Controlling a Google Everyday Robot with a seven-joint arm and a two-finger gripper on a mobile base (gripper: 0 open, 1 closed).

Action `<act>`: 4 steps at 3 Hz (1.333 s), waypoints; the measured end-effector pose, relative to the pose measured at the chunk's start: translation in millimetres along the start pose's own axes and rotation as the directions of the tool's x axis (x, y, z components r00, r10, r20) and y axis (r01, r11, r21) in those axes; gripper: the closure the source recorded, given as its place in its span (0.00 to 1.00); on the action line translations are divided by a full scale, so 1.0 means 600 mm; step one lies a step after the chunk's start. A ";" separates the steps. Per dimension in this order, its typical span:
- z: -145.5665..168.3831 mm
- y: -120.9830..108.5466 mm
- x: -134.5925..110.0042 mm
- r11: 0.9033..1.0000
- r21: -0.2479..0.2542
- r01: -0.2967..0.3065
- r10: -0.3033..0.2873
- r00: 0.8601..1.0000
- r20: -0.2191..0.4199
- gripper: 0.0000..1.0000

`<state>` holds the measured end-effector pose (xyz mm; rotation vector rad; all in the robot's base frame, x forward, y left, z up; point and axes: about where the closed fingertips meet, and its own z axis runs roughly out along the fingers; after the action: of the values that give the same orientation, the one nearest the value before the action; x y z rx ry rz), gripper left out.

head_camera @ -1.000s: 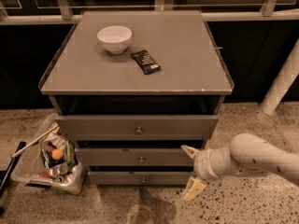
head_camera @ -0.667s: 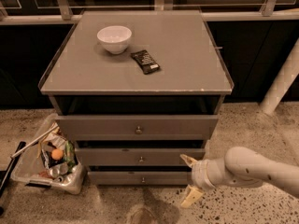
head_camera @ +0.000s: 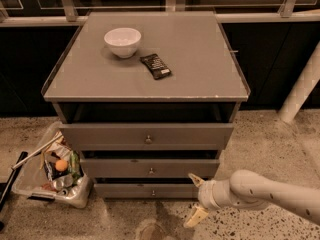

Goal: Open bottom drawer

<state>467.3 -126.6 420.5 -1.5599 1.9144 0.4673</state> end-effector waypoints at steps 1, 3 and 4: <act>0.010 0.004 0.004 1.000 -0.016 -0.001 0.001 1.000 0.012 0.00; 0.090 -0.010 0.078 1.000 -0.004 -0.001 0.001 0.999 -0.043 0.00; 0.142 -0.031 0.115 1.000 0.021 0.019 -0.019 0.999 -0.034 0.00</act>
Offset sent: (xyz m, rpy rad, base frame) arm 0.0108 0.0031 -0.0734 -0.0887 0.0196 -0.0011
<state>497.9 -129.9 313.6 -1.5807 1.9220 0.4136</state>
